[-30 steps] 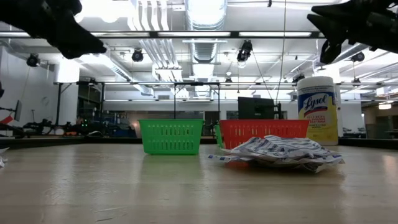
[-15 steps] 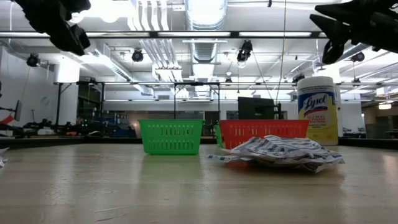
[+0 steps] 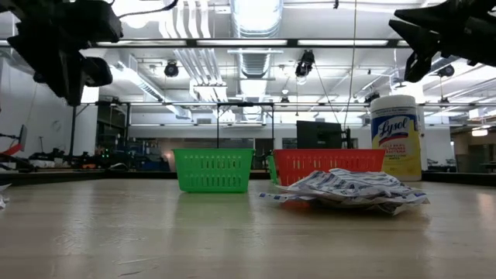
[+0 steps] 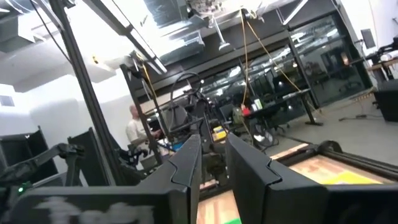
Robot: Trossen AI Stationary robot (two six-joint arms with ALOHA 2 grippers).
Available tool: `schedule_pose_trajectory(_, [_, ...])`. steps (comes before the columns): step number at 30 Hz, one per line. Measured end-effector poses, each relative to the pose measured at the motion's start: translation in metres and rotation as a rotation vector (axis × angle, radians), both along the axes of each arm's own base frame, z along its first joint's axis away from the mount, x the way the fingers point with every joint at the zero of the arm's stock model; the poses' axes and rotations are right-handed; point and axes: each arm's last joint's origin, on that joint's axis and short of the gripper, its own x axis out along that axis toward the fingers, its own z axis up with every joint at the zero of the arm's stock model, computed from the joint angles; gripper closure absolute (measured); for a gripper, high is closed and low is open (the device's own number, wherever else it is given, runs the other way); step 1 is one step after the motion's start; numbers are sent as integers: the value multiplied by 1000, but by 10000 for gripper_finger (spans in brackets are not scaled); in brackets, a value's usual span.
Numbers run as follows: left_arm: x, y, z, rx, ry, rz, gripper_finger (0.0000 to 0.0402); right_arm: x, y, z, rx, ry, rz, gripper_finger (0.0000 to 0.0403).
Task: Pick & Place First Aid Supplies
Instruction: Put the orange ointment pack into the bottom green bin
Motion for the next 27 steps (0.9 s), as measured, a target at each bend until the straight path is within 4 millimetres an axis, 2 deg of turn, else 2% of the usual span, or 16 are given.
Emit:
schedule_pose_trajectory(10, [12, -25, -21, -108, 173, -168, 294, 1, 0, -1, 11, 12, 2, 317])
schedule_pose_trajectory(16, [18, -35, -33, -123, 257, -149, 294, 1, 0, -1, 19, 14, 5, 322])
schedule_pose_trajectory(27, [35, -40, -54, -78, 313, -122, 294, 1, 0, -1, 23, 15, 6, 334])
